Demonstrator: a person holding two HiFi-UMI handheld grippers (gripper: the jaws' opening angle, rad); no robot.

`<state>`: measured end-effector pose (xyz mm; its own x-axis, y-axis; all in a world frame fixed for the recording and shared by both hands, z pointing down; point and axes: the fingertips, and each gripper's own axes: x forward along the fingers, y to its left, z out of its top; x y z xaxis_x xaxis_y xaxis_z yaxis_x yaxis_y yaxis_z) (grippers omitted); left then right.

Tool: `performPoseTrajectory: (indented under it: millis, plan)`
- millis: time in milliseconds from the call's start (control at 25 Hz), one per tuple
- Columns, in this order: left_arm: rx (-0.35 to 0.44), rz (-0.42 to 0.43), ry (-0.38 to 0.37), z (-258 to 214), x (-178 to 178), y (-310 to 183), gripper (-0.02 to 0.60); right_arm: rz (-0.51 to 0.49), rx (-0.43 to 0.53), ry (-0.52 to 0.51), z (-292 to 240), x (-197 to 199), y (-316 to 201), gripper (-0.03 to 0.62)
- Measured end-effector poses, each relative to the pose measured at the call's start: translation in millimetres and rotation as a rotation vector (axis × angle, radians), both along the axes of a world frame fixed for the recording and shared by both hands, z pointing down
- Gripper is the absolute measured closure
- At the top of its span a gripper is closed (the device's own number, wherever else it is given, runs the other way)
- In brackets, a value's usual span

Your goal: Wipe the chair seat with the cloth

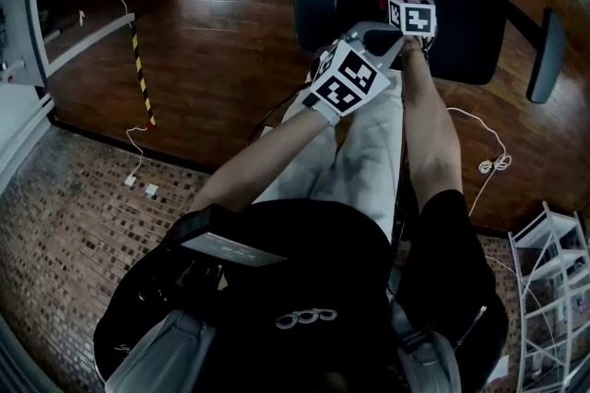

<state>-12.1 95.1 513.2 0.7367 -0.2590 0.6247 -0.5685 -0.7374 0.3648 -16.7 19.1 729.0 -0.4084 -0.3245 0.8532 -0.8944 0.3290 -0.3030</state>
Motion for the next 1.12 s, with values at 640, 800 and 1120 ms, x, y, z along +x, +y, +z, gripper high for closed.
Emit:
performPoseTrajectory:
  millis: [640,800,1120]
  plan:
    - [-0.008,0.032,-0.009,-0.1,-16.0,11.1,0.589,-0.087,-0.009,-0.183,-19.3,-73.6,26.5,0.51]
    - [-0.009,0.021,-0.008,2.5,0.2,7.5,0.589,-0.038,-0.016,-0.139,-6.1,-23.6,25.9,0.51]
    - [-0.044,-0.028,-0.017,10.4,36.3,8.5,0.589,0.064,-0.05,-0.051,10.4,85.3,22.8,0.51]
